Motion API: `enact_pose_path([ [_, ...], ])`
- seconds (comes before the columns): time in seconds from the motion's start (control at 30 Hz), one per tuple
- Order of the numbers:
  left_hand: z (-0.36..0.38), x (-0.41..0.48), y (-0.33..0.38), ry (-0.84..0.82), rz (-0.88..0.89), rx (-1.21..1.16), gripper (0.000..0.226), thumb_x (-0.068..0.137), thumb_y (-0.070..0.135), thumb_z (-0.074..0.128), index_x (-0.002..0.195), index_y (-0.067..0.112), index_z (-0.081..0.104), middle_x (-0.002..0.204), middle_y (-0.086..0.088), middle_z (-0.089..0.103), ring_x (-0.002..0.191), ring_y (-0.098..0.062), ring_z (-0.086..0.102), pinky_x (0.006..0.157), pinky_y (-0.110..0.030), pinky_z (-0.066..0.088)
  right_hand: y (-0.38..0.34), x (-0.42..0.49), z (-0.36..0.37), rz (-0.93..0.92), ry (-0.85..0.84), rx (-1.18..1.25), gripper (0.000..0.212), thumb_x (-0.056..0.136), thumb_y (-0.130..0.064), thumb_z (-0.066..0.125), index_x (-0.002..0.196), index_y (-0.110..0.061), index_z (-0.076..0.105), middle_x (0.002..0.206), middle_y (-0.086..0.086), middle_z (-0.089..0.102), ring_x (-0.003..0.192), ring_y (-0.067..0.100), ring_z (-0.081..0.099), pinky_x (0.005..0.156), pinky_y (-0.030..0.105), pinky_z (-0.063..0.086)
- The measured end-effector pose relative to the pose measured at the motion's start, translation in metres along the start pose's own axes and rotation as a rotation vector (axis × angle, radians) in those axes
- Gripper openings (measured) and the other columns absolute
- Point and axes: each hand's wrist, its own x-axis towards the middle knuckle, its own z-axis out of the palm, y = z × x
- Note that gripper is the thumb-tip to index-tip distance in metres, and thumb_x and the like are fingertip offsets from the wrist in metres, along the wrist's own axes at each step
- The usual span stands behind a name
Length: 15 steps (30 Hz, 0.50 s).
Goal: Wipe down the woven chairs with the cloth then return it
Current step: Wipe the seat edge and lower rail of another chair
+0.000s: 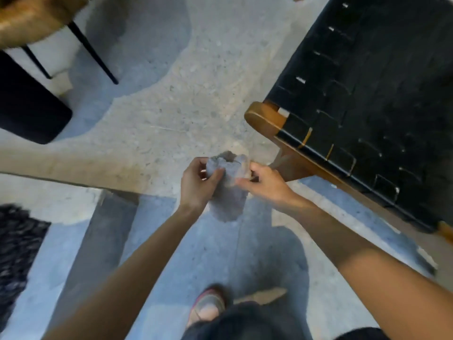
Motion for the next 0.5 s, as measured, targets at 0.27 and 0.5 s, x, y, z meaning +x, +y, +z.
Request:
enact_pose_path([
  [0.27,-0.109,-0.046,0.186,-0.114,-0.097,-0.127,0.016,0.078,0.014,0.077,0.08,0.013,0.061,0.082,0.003,0.065,0.065,0.004,0.06,0.06,-0.01,0.046,-0.191,-0.08,-0.084,-0.054,0.003,0.103,0.019,0.088,-0.019,0.067,0.107,-0.021,0.066,0.097,-0.012,0.069,0.086,-0.002,0.065,0.077,0.018,0.052],
  [0.5,-0.195,-0.05,0.337,-0.258,-0.059,-0.119,0.021,0.076,0.014,0.078,0.075,0.021,0.059,0.074,0.01,0.063,0.062,0.0,0.056,0.056,-0.011,0.044,-0.345,-0.124,-0.145,0.08,-0.011,0.05,0.019,0.088,-0.027,0.066,0.098,-0.041,0.057,0.089,-0.024,0.062,0.077,-0.009,0.059,0.06,0.001,0.044],
])
